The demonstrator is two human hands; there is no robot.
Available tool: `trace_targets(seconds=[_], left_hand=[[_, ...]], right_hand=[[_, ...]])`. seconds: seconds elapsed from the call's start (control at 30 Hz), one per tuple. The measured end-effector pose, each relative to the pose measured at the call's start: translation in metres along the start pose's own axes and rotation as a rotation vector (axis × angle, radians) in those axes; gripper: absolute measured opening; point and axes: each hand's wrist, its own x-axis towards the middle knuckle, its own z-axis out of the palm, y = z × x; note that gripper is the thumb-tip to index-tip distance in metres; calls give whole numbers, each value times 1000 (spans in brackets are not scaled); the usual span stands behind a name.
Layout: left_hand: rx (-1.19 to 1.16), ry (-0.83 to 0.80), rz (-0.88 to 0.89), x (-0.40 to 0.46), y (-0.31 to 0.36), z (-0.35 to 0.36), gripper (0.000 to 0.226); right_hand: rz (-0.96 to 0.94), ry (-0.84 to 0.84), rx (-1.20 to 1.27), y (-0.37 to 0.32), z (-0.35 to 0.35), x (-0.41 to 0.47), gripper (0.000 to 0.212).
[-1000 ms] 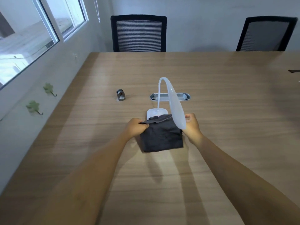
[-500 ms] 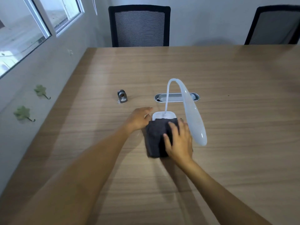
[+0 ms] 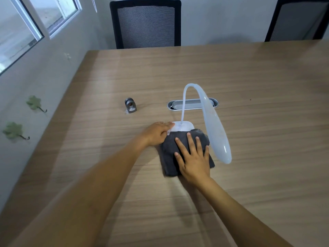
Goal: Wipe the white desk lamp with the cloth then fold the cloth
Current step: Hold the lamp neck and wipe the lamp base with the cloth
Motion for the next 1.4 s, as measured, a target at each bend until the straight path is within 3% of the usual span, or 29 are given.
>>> trace_targets(seconds=[0.27,0.43,0.53,0.6,0.8,1.0,1.27,1.4], left_hand=[[-123,24,-56,5,2,-9,43],[-721,194,-83,-1,48,-68,57],[-1066,76,-87,0,75,-95,69],[-1177,-10,-85,1,86,-104,75],[-1017,69,-212,9,101,-104,43],[-1023,191,-230,13,102,-100,40],[-988,212,-234,15,106,-101,32],[-934,174,-219,15,108,-106,37]], right_hand=[[39,-33,20,5,6,20,58],[20,-88,4,8,2,18,57],[24,-101,1,6,2,18,57],[31,-113,1,4,0,18,57],[64,-165,31,-2,-6,28,57],[66,-140,19,-4,1,46,63],[-139,28,18,15,15,11,56],[-52,32,78,17,8,26,61]])
